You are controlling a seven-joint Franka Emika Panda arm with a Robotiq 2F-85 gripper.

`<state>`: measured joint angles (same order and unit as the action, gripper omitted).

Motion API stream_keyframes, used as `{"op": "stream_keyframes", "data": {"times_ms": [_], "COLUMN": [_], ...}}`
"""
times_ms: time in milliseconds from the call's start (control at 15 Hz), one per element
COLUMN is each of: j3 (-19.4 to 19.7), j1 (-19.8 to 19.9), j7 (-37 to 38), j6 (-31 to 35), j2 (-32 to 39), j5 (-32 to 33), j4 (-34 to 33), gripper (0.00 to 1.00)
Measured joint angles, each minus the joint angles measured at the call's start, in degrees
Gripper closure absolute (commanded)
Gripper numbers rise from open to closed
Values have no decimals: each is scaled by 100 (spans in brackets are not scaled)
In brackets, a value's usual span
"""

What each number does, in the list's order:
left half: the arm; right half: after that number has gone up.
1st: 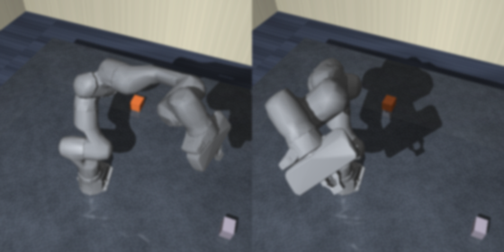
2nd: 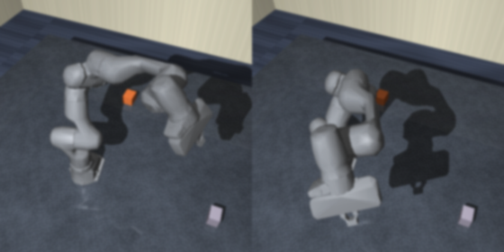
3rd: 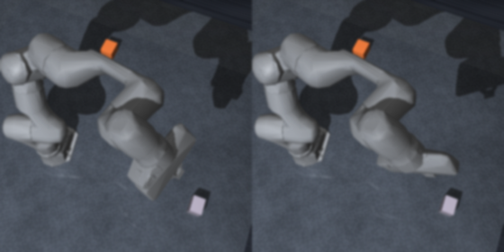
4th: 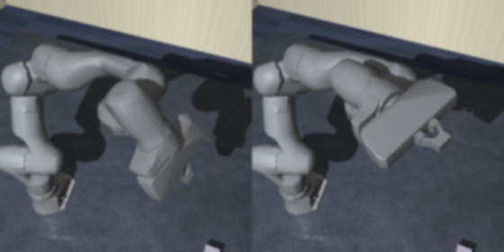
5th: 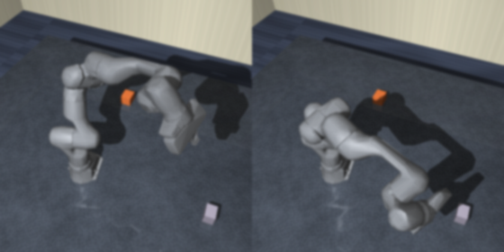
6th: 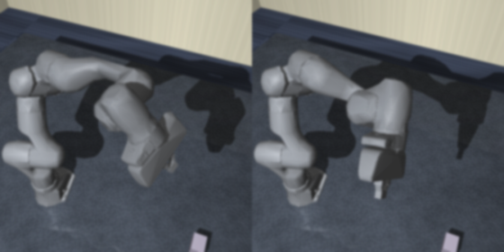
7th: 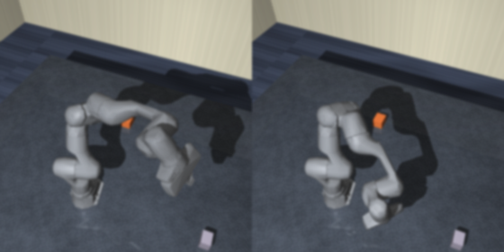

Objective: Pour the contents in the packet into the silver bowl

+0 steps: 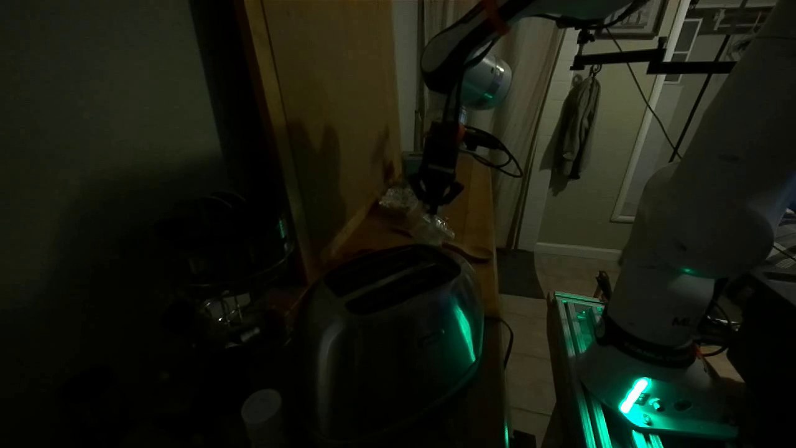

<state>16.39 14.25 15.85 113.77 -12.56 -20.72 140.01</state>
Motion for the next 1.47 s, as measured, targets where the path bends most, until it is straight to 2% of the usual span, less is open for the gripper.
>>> {"op": "stream_keyframes", "data": {"times_ms": [800, 1467], "j3": [14, -22], "j1": [7, -1], "j7": [-88, -93], "j6": [-239, -100], "j2": [62, 292], "j5": [-48, -77], "j4": [-36, -43], "gripper": [99, 99]}}
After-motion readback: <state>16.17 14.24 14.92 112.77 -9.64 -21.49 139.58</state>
